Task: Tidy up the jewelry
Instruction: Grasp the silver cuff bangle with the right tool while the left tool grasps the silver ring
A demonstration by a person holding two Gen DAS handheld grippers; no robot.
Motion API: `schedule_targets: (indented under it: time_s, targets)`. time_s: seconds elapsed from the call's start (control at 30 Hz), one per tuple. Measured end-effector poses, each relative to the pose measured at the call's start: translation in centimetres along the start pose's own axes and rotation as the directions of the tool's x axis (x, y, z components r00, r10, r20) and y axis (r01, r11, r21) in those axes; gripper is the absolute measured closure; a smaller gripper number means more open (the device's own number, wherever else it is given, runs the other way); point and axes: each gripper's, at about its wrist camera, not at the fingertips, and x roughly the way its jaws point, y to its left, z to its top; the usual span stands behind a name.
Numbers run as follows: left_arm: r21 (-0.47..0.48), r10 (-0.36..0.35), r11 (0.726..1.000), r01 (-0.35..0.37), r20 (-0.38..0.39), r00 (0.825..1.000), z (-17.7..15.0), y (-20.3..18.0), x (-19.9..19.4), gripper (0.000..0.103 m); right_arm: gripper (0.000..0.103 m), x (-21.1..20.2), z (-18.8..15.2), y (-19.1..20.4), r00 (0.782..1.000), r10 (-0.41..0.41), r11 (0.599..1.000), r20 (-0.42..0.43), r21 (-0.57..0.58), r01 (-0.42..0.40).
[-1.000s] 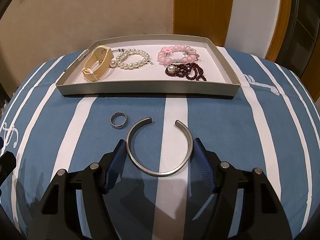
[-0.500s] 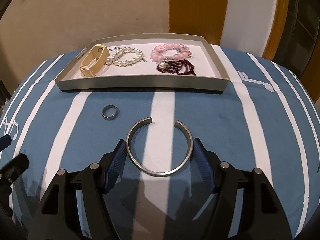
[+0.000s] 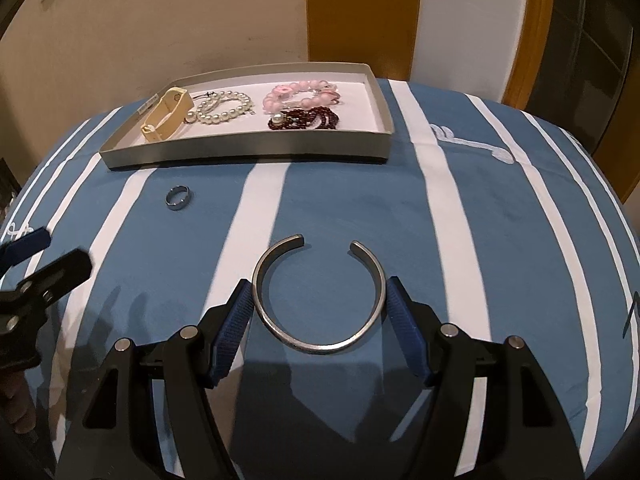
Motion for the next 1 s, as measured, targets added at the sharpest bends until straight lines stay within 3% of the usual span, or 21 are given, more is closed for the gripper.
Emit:
schedule_targets:
  time_s: [0.13, 0.23, 0.63, 0.9, 1.0]
  targets:
    - [0.045, 0.010, 0.999, -0.010, 0.004, 1.000, 0.7, -2.3, 1.6, 0.003, 0.034, -0.2, -0.3, -0.5, 1.000, 0.008, 1.000, -0.001, -0.006, -0.008]
    - [0.066, 0.008, 0.998, -0.007, -0.006, 1.000, 1.4, -3.6, 3.0, 0.011, 0.034, -0.4, -0.5, -1.1, 1.000, 0.011, 1.000, 0.000, 0.001, -0.011]
    - [0.056, 0.061, 0.997, -0.058, -0.070, 0.996, 3.4, -5.4, 6.4, 0.027, 0.034, -0.7, -0.4, -2.2, 0.998, 0.057, 0.998, 0.010, 0.030, -0.057]
    - [0.048, 0.075, 0.996, -0.072, -0.056, 0.996, 4.0, -6.0, 6.6, 0.046, 0.034, -0.7, -0.4, -2.4, 0.998, 0.066, 0.997, 0.012, 0.035, -0.066]
    - [0.049, 0.076, 0.996, -0.074, -0.049, 0.996, 4.0, -6.3, 6.6, 0.062, 0.034, -0.7, -0.4, -2.4, 0.998, 0.064, 0.997, 0.011, 0.034, -0.064]
